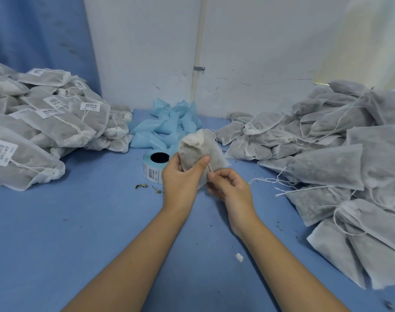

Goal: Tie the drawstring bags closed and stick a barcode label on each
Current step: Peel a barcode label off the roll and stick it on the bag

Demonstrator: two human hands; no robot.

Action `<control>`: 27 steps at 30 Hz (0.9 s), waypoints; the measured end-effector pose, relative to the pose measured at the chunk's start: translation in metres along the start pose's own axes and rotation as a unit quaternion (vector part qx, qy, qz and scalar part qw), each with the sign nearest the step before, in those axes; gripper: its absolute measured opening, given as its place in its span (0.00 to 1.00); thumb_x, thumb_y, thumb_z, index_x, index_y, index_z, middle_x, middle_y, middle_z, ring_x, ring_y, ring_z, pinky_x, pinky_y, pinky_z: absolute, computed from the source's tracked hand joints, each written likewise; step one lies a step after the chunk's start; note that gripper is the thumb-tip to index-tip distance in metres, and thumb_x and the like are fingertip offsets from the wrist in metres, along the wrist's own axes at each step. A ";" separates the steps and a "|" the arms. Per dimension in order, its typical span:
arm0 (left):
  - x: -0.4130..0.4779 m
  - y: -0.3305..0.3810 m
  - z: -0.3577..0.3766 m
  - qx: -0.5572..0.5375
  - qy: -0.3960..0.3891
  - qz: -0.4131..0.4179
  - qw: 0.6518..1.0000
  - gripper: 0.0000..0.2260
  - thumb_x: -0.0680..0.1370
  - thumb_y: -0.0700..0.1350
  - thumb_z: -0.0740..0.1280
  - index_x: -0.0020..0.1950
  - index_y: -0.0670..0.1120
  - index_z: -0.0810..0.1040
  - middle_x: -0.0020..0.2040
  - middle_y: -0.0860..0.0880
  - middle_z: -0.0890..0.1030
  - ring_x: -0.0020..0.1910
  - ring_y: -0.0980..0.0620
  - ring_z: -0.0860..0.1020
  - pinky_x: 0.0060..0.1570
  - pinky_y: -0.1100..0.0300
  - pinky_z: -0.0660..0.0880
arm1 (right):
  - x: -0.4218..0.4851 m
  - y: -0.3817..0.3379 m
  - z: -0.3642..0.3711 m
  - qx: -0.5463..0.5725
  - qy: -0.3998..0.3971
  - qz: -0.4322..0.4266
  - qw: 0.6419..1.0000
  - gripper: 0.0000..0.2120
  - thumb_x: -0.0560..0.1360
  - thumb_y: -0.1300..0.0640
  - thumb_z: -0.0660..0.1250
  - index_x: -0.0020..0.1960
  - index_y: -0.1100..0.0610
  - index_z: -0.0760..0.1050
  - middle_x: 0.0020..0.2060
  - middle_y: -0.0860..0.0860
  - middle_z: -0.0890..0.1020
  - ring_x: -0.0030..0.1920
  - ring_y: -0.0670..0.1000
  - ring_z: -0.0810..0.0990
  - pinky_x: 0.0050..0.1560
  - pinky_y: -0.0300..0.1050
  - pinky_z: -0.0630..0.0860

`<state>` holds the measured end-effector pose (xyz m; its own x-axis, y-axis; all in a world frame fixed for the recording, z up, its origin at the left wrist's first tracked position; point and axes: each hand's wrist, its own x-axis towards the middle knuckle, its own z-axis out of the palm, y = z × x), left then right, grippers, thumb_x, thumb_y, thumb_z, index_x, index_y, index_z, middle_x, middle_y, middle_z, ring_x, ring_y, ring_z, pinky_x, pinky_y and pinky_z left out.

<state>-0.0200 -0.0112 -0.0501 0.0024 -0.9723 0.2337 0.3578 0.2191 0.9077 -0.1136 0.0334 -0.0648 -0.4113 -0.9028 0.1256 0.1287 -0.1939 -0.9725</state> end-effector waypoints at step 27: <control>0.025 0.001 -0.062 0.523 -0.008 0.067 0.849 0.12 0.78 0.43 0.58 0.57 0.46 0.79 0.63 0.53 0.76 0.56 0.45 0.75 0.46 0.57 0.66 | 0.016 0.014 0.019 -0.553 0.055 -0.069 0.828 0.11 0.82 0.50 0.55 0.59 0.54 0.70 0.55 0.52 0.70 0.43 0.56 0.76 0.42 0.48 0.71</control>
<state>0.0383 -0.0400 -0.0653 -0.0382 -0.9334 0.3569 -0.6712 0.2886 0.6828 -0.1010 0.0087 -0.0722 -0.4410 -0.8490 0.2911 -0.8070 0.2333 -0.5425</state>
